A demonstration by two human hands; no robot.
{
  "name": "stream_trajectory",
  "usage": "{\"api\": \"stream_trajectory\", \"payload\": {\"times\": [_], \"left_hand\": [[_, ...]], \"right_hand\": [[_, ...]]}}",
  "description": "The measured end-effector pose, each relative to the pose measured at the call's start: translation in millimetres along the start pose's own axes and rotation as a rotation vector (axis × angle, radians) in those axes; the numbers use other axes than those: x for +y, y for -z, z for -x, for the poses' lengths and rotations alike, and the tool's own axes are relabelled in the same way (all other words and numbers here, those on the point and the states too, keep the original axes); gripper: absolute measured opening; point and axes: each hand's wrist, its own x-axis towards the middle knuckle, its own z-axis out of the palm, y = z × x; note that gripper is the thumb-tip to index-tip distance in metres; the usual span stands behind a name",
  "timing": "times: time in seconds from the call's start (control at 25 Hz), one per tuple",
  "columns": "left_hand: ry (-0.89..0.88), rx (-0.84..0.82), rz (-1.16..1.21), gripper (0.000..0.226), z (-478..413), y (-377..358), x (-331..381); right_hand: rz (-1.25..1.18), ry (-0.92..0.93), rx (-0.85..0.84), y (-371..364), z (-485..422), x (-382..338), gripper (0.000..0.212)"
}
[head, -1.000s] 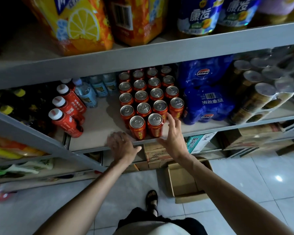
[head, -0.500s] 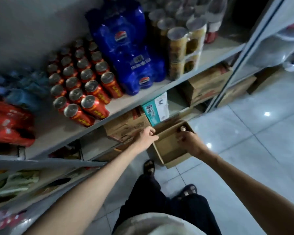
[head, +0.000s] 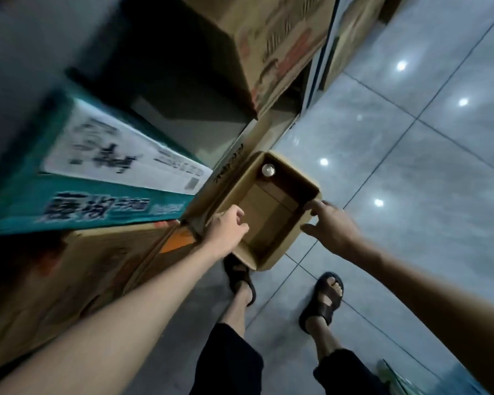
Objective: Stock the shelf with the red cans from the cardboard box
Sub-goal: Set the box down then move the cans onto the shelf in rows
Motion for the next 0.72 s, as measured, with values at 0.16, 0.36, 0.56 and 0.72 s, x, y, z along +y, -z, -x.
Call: {"api": "stream_trajectory", "payload": {"times": [0.16, 0.36, 0.56, 0.72], "left_hand": [[-0.068, 0.137, -0.275, 0.041, -134.9, -79.1, -45.5], [-0.043, 0.280, -0.449, 0.068, -259.9, -143.9, -93.1], [-0.133, 0.428, -0.605, 0.083, -299.4, -171.7, -124.9], [-0.159, 0.487, -0.595, 0.091, -302.8, -175.2, -135.5]], "right_hand": [[0.150, 0.025, 0.014, -97.5, -138.2, 48.2, 0.045], [0.349, 0.097, 0.076, -194.0, -274.8, 89.1, 0.068], [0.494, 0.098, 0.261, -230.6, -365.3, 93.3, 0.059], [0.445, 0.115, 0.318, -244.6, -387.0, 96.6, 0.034]]}}
